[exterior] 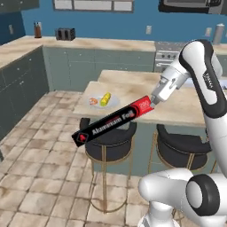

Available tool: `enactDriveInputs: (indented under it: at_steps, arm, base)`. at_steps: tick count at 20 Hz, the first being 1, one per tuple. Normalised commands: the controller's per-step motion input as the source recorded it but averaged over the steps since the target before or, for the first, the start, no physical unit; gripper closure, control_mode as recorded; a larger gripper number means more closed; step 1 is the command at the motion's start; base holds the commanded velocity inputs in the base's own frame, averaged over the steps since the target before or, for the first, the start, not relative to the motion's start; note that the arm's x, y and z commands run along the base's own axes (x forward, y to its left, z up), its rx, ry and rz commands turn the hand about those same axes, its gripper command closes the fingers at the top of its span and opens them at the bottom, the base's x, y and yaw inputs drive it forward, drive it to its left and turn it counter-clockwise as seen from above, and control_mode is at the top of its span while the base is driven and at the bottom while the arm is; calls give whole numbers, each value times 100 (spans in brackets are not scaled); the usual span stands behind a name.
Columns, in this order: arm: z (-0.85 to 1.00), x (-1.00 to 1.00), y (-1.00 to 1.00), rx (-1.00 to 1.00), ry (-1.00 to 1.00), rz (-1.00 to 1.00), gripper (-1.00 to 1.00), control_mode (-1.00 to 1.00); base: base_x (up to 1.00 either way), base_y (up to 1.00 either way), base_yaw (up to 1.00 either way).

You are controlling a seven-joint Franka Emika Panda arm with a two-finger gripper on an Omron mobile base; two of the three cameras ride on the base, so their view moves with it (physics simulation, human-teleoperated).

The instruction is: Retrieve the tupperware and aluminum foil from the cabinet and place them on the dining counter near the plate with corn and shrimp to prepare for storing leftovers.

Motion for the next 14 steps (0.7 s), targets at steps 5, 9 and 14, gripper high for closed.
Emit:
enactDriveInputs:
  at_steps: [5,9,14]
  arm:
    - [0,0,0,0,0,0,100,100]
    - [0,0,0,0,0,0,100,100]
    - [0,38,0,-1,-21,-28,100,-100]
  base:
    - [86,79,-54]
    - [84,58,-56]
    - [30,11,-21]
